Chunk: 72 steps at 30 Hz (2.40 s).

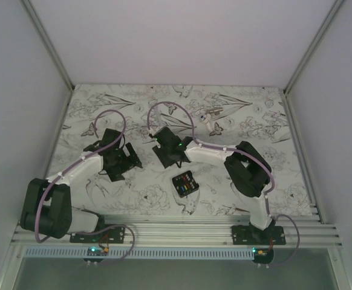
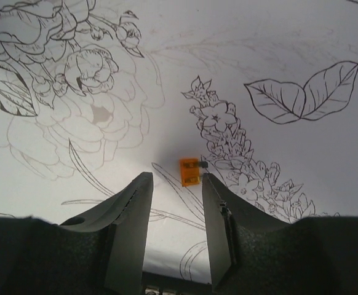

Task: Snap on the fuse box
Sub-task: Adjust the fuse at the center of the board.

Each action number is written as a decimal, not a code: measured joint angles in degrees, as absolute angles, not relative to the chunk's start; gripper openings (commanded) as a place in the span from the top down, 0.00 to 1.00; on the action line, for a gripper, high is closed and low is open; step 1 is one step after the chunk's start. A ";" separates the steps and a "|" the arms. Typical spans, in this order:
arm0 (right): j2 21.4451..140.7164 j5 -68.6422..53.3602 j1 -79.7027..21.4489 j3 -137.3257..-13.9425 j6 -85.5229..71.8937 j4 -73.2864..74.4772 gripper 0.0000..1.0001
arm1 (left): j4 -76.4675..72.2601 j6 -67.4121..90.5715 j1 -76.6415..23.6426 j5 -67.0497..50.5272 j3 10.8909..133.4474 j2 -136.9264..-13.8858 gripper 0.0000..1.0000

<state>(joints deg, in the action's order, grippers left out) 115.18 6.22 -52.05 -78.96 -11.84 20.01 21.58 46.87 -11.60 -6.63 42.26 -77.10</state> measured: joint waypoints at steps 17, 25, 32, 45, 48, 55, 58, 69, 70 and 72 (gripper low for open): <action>118.56 6.98 -52.42 -82.81 -15.62 22.98 0.63 | 20.69 46.87 -11.57 -7.79 41.50 -74.52 0.03; 117.86 3.79 -53.87 -82.70 -19.44 24.75 0.61 | 20.58 46.87 -11.57 -8.10 41.19 -74.37 0.03; 112.90 4.08 -55.00 -80.14 -20.05 27.05 0.56 | 20.56 46.87 -11.55 -8.10 40.27 -70.28 0.03; 111.20 17.96 -60.01 -78.76 -34.81 27.88 0.55 | 20.56 47.99 -11.55 -8.05 38.59 -67.77 0.01; 111.98 19.88 -60.88 -78.26 -38.54 27.88 0.56 | 20.56 48.23 -11.55 -8.05 38.17 -67.20 0.01; 113.10 24.23 -61.10 -76.73 -44.16 28.14 0.57 | 20.56 48.40 -11.55 -8.08 37.76 -66.76 0.01; 113.58 25.32 -61.10 -76.73 -45.04 28.10 0.58 | 20.56 48.40 -11.55 -8.05 37.67 -66.57 0.01; 114.78 25.65 -61.12 -76.88 -45.71 27.46 0.62 | 20.56 48.40 -11.55 -8.08 37.65 -66.57 0.01; 114.89 25.67 -61.12 -77.03 -45.71 27.46 0.62 | 20.56 48.40 -11.55 -8.08 37.65 -66.57 0.01; 115.24 25.87 -61.17 -77.49 -45.71 27.46 0.62 | 20.56 48.40 -11.55 -8.08 37.65 -66.57 0.01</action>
<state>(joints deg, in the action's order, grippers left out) 115.24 25.87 -61.17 -77.49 -45.71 27.46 20.56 48.40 -11.55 -8.08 37.65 -66.57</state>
